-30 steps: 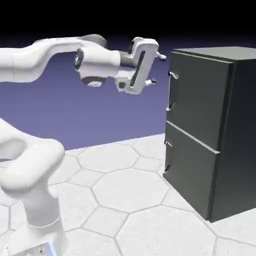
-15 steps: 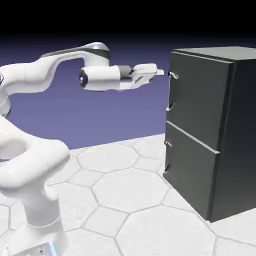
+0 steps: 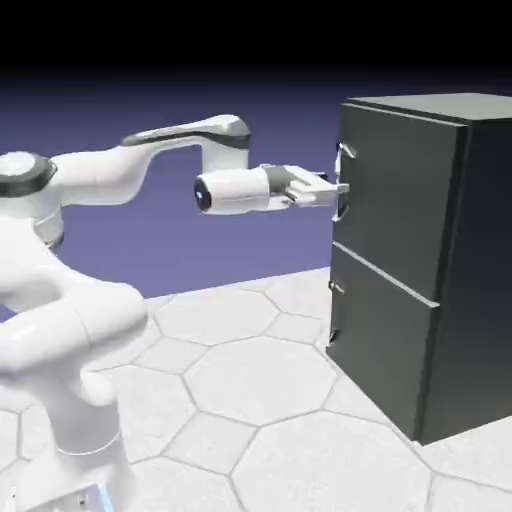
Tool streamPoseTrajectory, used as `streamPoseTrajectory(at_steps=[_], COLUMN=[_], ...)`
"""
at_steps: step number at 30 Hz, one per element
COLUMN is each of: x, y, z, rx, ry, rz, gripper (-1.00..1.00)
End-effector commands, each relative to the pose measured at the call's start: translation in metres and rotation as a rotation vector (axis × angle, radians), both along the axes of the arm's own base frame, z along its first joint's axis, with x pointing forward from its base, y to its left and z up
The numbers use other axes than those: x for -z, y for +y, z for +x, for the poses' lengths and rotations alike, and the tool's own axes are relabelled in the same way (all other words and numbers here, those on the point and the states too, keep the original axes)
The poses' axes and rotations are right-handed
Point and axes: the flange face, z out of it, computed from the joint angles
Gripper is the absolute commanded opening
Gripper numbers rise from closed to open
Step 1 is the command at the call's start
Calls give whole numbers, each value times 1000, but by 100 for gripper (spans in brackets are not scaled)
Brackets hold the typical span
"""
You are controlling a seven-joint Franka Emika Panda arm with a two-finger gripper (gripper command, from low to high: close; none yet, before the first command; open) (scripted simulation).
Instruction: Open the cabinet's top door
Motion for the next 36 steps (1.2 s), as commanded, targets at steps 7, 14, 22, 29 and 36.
streamPoseTrajectory(at_steps=[7, 14, 22, 29, 36], x=[0, 0, 0, 0, 0], y=[-11, -33, -48, -78, -115], z=[-22, -58, -77, -108, -137], rx=[-77, -209, -286, -420, -567], ry=[1, 1, 0, 1, 1], rz=[0, 0, 1, 0, 0], gripper=[-100, -100, -100, -100, -100])
